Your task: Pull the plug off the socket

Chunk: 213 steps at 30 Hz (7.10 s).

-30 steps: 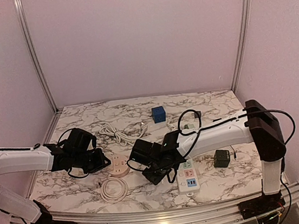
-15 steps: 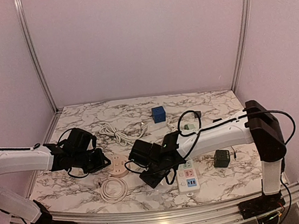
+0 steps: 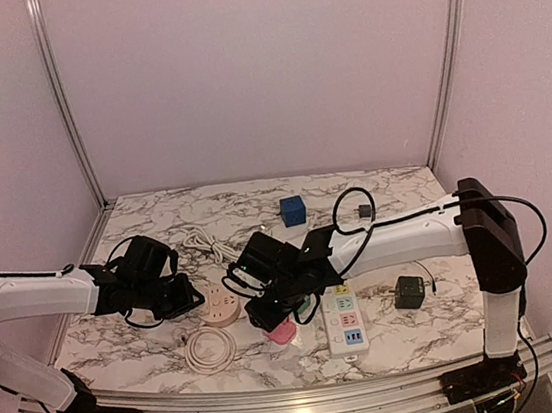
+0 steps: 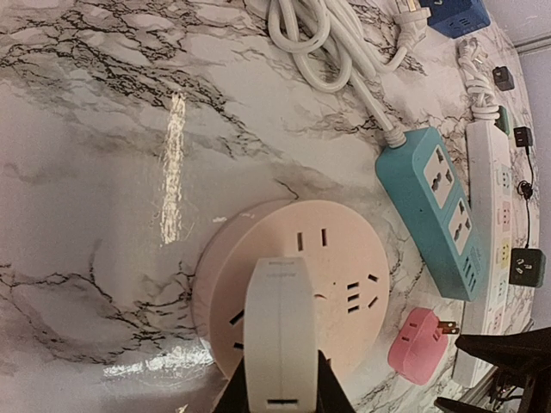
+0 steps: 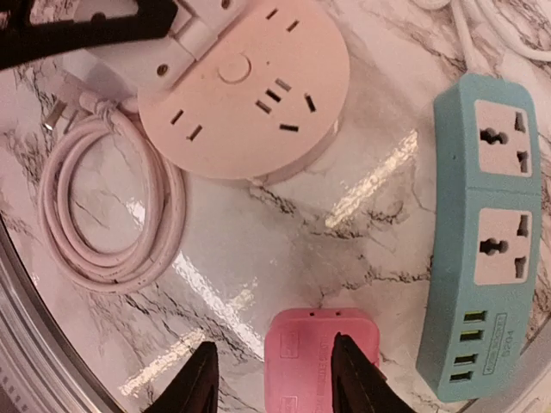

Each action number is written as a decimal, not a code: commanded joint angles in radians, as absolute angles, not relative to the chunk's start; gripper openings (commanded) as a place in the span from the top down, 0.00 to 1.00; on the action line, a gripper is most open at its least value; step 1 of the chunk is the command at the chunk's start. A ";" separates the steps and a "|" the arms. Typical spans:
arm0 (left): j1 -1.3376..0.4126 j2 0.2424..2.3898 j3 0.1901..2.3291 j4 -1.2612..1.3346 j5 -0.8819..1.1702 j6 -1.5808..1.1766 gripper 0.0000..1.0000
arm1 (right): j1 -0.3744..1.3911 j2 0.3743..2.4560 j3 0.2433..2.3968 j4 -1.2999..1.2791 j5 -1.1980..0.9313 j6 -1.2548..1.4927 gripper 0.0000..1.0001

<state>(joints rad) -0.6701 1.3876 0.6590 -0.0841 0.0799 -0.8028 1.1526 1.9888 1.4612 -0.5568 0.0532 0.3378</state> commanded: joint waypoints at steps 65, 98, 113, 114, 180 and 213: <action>-0.582 1.312 0.598 0.131 0.339 -0.818 1.00 | 1.058 2.341 1.731 -0.426 -0.079 0.423 0.98; -0.497 1.321 0.428 0.619 0.583 -1.016 1.00 | 1.071 2.357 1.759 -0.446 -0.053 0.418 0.98; -0.492 1.435 0.458 0.630 0.610 -1.044 1.00 | 1.058 2.226 1.702 -0.369 -0.024 0.312 0.82; -0.492 1.444 0.460 0.629 0.611 -1.046 1.00 | 1.059 2.214 1.688 -0.349 -0.031 0.298 0.80; -0.463 1.304 0.714 -0.194 0.124 -0.649 1.00 | 1.045 1.973 1.508 -0.175 -0.005 0.287 0.55; -0.464 1.760 1.142 -0.605 -0.569 -0.412 0.93 | 0.994 1.416 0.985 0.038 0.458 0.394 0.41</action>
